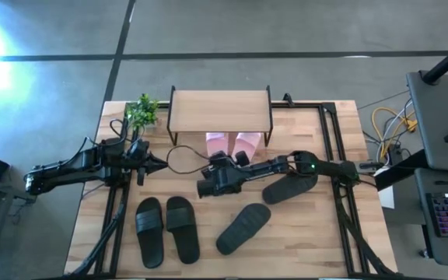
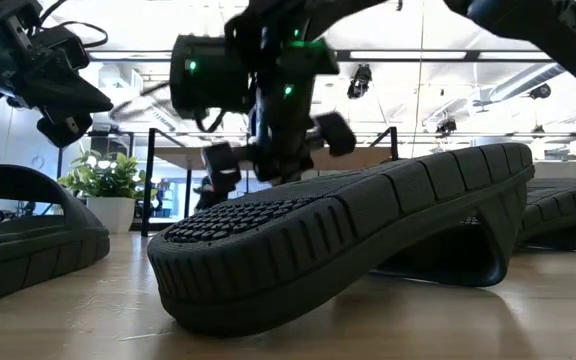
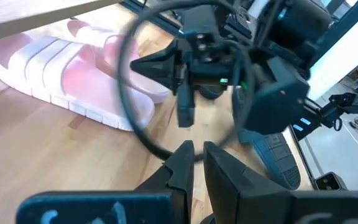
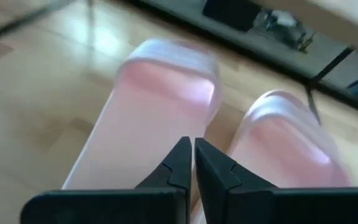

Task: Pick and place slides into the shelf
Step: Adjust the pink slippers under the shelf

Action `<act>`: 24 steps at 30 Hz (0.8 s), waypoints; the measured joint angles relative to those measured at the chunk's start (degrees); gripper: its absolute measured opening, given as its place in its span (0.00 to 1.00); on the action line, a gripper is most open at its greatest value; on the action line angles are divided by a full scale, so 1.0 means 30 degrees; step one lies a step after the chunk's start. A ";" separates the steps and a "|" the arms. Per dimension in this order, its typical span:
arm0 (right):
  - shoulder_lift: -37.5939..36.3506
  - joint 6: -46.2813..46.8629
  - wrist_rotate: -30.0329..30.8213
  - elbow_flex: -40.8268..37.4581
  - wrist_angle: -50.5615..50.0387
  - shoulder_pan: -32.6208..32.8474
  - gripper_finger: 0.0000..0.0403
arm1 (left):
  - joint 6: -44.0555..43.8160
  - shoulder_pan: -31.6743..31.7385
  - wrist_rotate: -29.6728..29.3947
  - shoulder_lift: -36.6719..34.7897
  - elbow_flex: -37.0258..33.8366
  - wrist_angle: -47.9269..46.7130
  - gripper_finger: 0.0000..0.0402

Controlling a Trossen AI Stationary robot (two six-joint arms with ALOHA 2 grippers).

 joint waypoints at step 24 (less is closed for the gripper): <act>-0.0407 0.6300 -0.8220 -0.0819 -0.7751 0.0218 0.03 | 0.0007 -0.0007 0.0015 -0.0026 0.0000 0.0005 0.05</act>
